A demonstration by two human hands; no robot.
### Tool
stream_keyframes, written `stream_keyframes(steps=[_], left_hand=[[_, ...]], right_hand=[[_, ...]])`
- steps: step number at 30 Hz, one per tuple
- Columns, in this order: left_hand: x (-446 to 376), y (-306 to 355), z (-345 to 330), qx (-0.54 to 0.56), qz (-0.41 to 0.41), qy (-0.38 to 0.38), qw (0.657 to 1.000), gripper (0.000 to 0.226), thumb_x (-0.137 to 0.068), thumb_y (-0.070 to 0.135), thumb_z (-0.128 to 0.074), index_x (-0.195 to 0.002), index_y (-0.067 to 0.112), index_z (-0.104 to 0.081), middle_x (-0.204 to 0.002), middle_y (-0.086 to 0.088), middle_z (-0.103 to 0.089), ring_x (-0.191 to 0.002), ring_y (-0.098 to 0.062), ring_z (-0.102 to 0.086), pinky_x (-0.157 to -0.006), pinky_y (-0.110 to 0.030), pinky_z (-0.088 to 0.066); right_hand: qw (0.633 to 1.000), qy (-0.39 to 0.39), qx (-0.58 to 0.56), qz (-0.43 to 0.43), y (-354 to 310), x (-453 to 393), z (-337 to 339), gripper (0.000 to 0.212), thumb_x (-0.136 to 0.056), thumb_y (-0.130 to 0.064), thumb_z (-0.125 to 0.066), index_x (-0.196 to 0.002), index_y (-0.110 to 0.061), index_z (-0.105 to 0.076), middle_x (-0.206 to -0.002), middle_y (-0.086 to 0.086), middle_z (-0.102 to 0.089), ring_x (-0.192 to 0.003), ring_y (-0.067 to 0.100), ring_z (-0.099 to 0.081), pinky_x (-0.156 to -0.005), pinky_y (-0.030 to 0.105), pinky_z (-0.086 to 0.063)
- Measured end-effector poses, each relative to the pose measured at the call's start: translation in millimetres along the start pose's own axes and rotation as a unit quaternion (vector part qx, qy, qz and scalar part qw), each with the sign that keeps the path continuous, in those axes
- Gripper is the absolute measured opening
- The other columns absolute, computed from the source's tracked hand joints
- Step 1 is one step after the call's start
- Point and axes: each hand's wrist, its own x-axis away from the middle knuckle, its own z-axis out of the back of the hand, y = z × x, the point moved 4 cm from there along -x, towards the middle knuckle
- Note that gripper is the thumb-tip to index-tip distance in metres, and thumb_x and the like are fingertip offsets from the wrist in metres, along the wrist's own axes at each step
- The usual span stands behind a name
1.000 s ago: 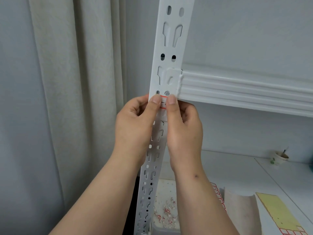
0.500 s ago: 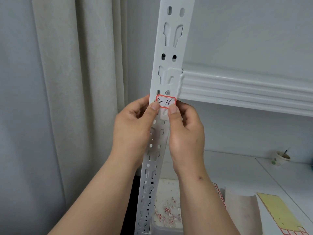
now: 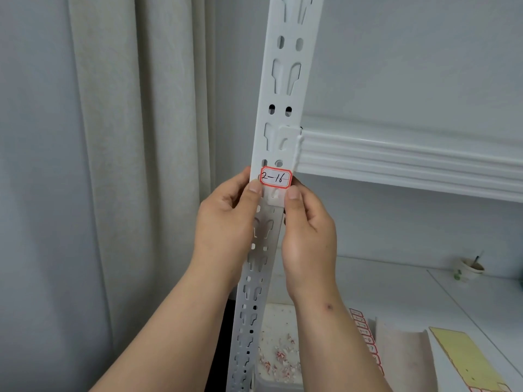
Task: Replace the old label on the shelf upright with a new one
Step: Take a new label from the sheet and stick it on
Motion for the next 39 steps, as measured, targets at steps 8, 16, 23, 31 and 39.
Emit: stream_keyframes(steps=[8,16,23,31,39], left_hand=[[-10.3,7.7,-3.7,-0.056,-0.008,0.071,0.996,0.021,-0.09,0.042,-0.068,-0.096,0.022,-0.071,-0.082,0.014,-0.071,-0.067,0.013,-0.061,-0.058,-0.002,-0.042],[-4.8,-2.3,-1.3,0.0,-0.006,0.018,1.0,0.018,-0.096,0.02,-0.063,-0.112,0.02,-0.071,-0.101,0.01,-0.078,-0.096,0.0,-0.071,-0.076,-0.011,-0.051],[-6.3,0.2,-0.9,-0.022,-0.016,0.021,0.999,0.018,-0.097,0.015,-0.062,-0.107,0.027,-0.071,-0.098,0.012,-0.078,-0.092,0.001,-0.071,-0.076,-0.013,-0.051],[14.7,-9.9,11.2,-0.034,0.013,0.017,0.999,0.037,-0.101,0.02,-0.054,-0.136,0.029,-0.059,-0.132,0.016,-0.064,-0.122,0.002,-0.057,-0.111,-0.033,-0.042],[23.6,-6.6,25.3,-0.061,0.001,0.077,0.995,0.028,-0.1,0.019,-0.055,-0.124,0.027,-0.065,-0.121,0.019,-0.068,-0.108,0.012,-0.061,-0.1,-0.017,-0.048]], right_hand=[[0.998,0.037,0.055,0.006,-13.4,-14.7,-1.8,0.028,-0.092,-0.051,-0.05,-0.09,-0.026,-0.062,-0.083,-0.014,-0.067,-0.076,-0.001,-0.06,-0.063,0.011,-0.042],[0.999,0.017,0.036,0.012,-5.6,-8.2,0.0,0.018,-0.095,-0.037,-0.052,-0.105,-0.026,-0.064,-0.095,-0.017,-0.068,-0.083,-0.01,-0.058,-0.067,0.003,-0.041],[0.997,0.017,0.074,0.017,-4.6,-7.4,-2.1,0.019,-0.097,-0.035,-0.049,-0.11,-0.03,-0.062,-0.104,-0.015,-0.068,-0.093,-0.005,-0.06,-0.074,0.007,-0.044],[0.998,0.049,0.034,-0.009,5.8,15.6,23.8,0.032,-0.101,-0.027,-0.042,-0.128,-0.025,-0.058,-0.125,-0.014,-0.063,-0.117,0.006,-0.058,-0.105,0.035,-0.044],[0.976,0.143,-0.035,0.158,-74.5,27.9,69.4,0.029,-0.096,-0.034,-0.041,-0.101,-0.024,-0.069,-0.088,-0.008,-0.07,-0.086,0.006,-0.065,-0.074,0.011,-0.045]])
